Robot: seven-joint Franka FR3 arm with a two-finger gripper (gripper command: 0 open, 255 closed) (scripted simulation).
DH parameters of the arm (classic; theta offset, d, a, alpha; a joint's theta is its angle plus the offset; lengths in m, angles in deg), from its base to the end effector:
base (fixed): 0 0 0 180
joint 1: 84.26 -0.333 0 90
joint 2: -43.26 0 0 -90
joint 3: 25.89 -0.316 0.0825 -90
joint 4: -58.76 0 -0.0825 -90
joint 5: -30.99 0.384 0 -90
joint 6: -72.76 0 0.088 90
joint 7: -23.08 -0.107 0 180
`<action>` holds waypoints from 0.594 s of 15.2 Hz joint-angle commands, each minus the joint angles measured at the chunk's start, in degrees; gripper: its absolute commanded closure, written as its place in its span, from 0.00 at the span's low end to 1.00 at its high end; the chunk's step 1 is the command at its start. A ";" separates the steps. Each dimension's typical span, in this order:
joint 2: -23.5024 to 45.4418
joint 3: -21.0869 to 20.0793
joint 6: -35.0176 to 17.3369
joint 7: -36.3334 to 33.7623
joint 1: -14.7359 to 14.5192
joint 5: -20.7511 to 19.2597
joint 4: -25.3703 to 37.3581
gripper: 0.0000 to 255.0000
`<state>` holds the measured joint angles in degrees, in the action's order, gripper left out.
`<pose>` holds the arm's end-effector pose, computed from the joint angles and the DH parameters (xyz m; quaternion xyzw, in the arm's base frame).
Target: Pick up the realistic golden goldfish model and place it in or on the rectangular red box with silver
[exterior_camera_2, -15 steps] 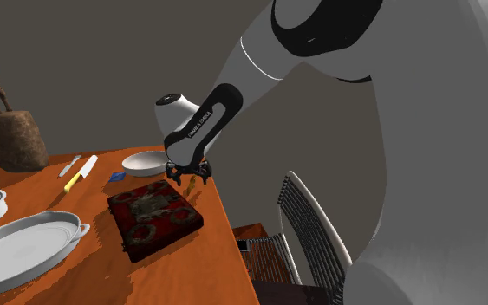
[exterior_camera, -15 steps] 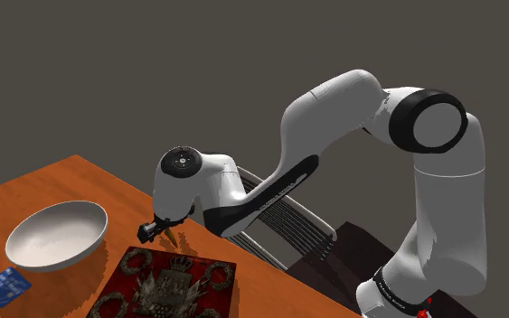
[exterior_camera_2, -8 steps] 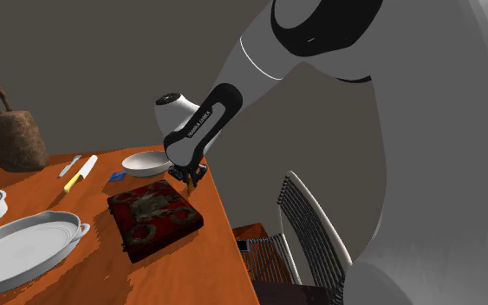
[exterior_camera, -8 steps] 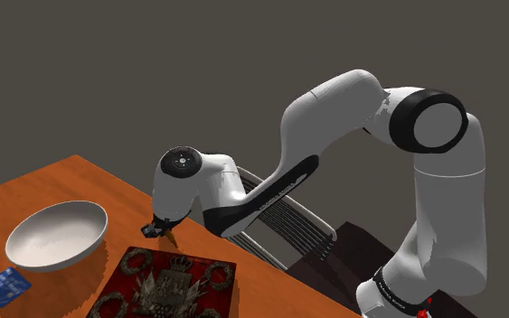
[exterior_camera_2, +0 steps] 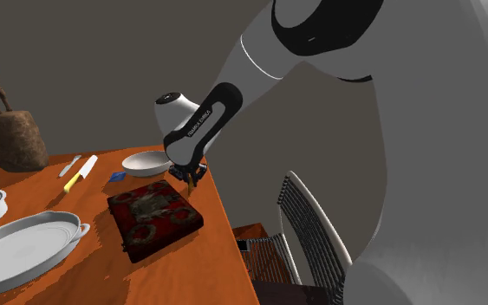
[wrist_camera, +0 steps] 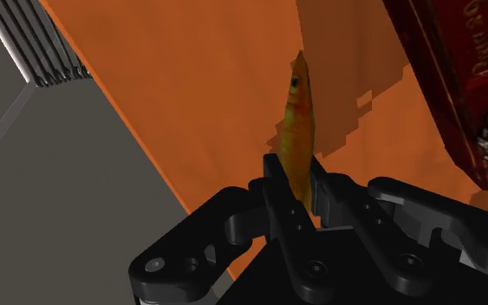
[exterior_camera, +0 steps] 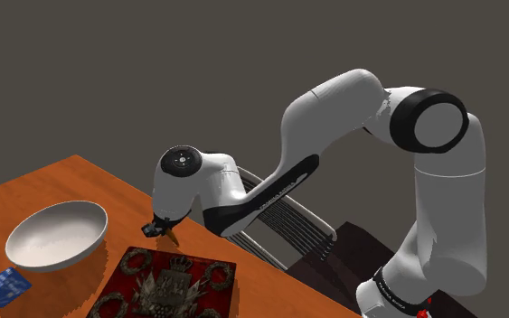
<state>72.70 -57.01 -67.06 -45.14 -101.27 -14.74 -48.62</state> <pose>0.4526 0.4645 0.2847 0.9822 0.0744 0.1722 0.0072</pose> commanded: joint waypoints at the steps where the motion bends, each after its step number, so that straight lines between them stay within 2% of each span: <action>1: -0.68 -0.47 0.62 0.71 0.38 0.82 0.00 1.00; 9: -4.42 -2.97 4.06 4.41 2.12 5.13 0.66 1.00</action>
<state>68.63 -59.72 -63.45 -41.16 -99.32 -10.10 -48.15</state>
